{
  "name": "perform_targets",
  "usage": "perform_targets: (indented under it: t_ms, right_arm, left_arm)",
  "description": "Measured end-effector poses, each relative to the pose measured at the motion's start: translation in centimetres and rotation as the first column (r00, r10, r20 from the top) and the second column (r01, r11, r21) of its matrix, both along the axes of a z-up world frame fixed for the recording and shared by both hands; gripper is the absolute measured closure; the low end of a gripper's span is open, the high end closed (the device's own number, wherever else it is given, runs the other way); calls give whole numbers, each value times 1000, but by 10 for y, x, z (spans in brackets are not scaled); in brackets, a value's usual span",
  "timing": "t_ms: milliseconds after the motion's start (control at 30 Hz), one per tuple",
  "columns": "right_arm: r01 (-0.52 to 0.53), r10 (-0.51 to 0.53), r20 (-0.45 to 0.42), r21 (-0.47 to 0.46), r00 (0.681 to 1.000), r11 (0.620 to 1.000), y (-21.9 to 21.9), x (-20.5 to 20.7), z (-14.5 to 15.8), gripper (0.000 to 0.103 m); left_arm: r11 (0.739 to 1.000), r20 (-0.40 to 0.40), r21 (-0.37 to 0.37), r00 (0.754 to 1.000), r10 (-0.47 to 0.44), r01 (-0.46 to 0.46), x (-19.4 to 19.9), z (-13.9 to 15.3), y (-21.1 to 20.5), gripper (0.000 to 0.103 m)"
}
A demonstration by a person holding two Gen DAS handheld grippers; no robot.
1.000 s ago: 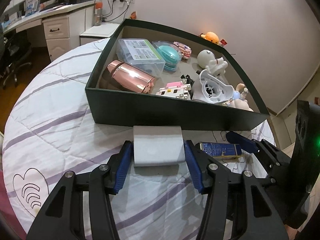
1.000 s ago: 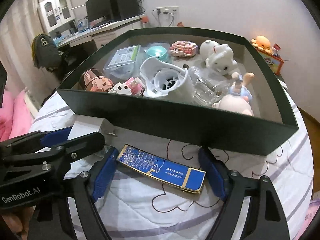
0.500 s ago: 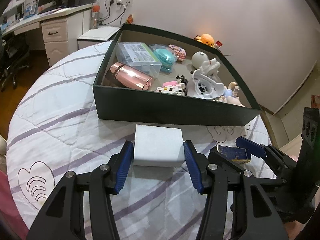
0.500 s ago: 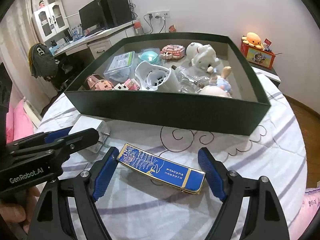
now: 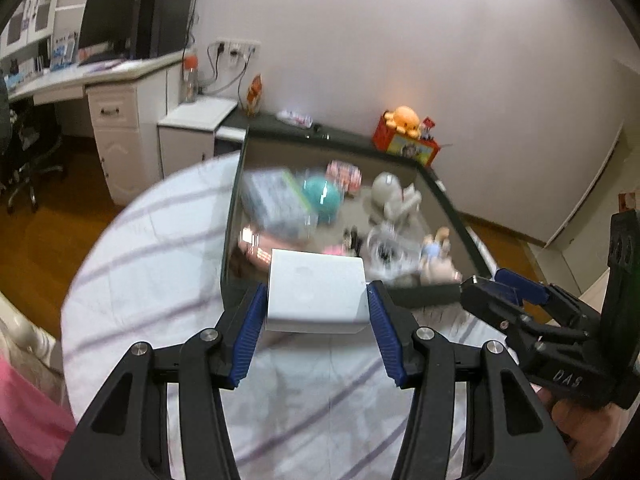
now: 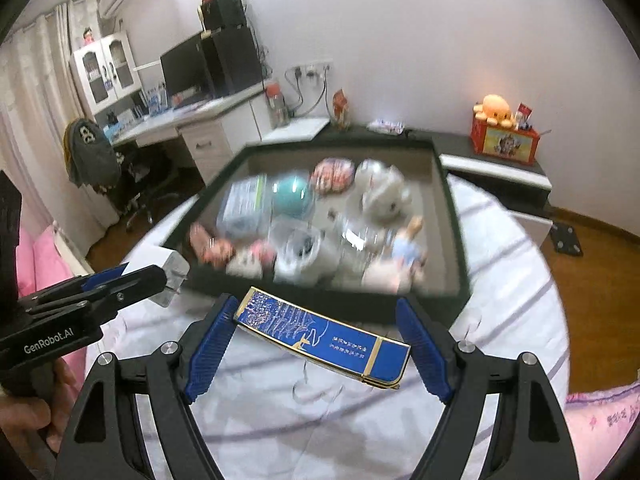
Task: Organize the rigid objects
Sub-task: 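Carry the white box and blue lighter into the black box and release both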
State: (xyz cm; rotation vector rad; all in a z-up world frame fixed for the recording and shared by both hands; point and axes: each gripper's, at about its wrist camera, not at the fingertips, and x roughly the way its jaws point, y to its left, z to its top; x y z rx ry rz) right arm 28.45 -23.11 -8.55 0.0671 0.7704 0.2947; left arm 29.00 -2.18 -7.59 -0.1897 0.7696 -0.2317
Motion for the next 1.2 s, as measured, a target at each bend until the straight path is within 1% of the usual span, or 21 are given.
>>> perform_targets:
  t_ms: [100,167,333,533,700,833,900,933,967,1033,1100,1133,1200]
  right_arm:
    - [6,-6,36,9,999,1000,-5,15,18,21]
    - [10,-11,54,10,999,1000,-5,29,27,21]
    - [11,-11,64,15,998,1000,-2,64,36,21]
    - [10,-10,26,35,1000,999,2,99,24,21]
    - [16,-15,-24,43,1000,999,3,122,5,21]
    - [33,-29,-62,75,998,997,-2,135,-11,20]
    - [39,-32,-73,90,997,995,-4,137,-15,20]
    - [39,-32,-78,92,996,995,-4,138,-18,19]
    - [41,-33,-82,94,996,995,-5,138,-20,19]
    - [51,-41,-88,112,995,992,-8,139,-21,17]
    - [64,-53,-95,123,994,990,-10,138,-21,16]
    - [68,-56,-97,126,994,990,-11,137,-20,16]
    - [82,-69,-101,132,993,988,-13,133,-18,15]
  left_arm:
    - [1000,37,11,999,2,-2,16,15,0,50]
    - [1000,47,10,999,3,-3,28,21,0,50]
    - [1000,60,19,998,-7,5,61,28,-8,50]
    - [999,37,42,999,-22,21,92,16,-23,50]
    - [997,-21,59,999,-40,41,116,-9,-33,50]
    - [996,-57,71,998,-40,44,125,-28,-37,50]
    - [996,-60,82,998,-36,41,126,-31,-38,50]
    - [995,-52,88,998,-33,38,125,-30,-38,48]
    - [995,-44,98,999,-31,35,123,-28,-38,44]
    - [993,-19,118,1000,-17,19,118,-23,-37,18]
    - [992,16,127,1000,2,-4,112,-16,-34,7]
    - [992,30,128,1000,8,-11,108,-12,-32,3]
    - [992,41,127,999,16,-21,102,-7,-29,0]
